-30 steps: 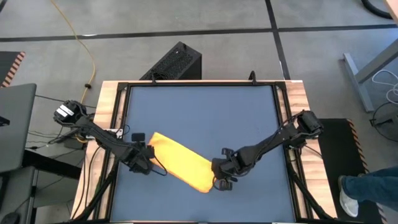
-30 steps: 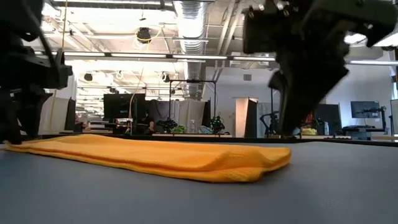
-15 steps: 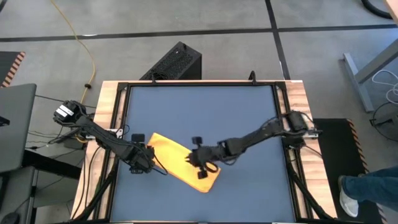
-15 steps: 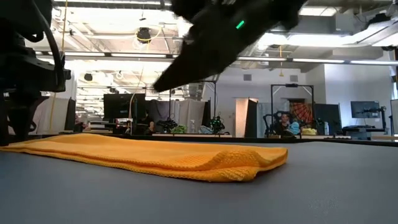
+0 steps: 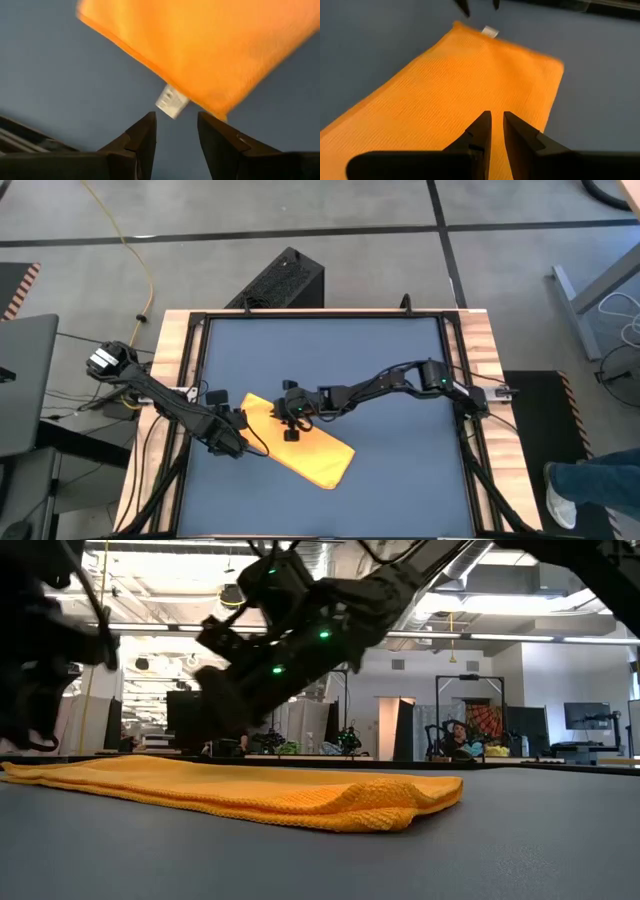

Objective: Roll towel into tight, uniform cylinder
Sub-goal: Roll the orange towel

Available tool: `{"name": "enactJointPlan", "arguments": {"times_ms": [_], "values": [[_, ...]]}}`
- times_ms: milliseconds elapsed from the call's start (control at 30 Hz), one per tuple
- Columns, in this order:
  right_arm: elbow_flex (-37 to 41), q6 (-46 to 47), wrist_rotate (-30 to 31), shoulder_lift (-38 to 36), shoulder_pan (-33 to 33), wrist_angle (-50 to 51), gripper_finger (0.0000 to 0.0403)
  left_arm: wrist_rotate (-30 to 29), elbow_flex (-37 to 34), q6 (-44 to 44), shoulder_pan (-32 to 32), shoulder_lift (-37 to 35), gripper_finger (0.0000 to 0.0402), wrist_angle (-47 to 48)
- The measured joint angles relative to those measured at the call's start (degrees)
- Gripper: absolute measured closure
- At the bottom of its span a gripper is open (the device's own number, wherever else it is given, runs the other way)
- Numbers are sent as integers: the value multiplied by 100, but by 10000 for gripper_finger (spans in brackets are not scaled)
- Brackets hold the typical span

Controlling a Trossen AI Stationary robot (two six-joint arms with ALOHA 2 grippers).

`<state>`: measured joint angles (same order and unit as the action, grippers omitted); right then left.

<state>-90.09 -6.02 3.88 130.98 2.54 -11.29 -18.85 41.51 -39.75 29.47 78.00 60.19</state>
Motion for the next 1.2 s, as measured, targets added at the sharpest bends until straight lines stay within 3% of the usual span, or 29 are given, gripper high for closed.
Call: {"name": "enactJointPlan", "arguments": {"times_ms": [233,433,500,567,733,967,1100,1200], "values": [[-627,-3,77,448,-134,444,327,-1076,727,271,16,-4,267,333],[-763,583,184,508,-272,1303,327,-2355,986,415,16,-4,267,153],[-773,796,410,481,-297,1569,327,-2766,999,415,14,-4,267,10],[-770,1079,1028,386,-281,2067,329,-3036,1002,415,14,-4,267,-134],[-746,1358,2280,80,-288,3200,343,-3037,1002,473,15,-4,267,-322],[-496,1815,2501,-676,-387,4948,356,-2895,1002,390,38,-4,267,-329],[432,1966,2517,-1285,-424,4760,361,-2895,1000,370,59,-4,267,-468],[1411,1921,2370,-2054,-418,3778,366,-2894,997,465,101,-4,267,-617]]}}
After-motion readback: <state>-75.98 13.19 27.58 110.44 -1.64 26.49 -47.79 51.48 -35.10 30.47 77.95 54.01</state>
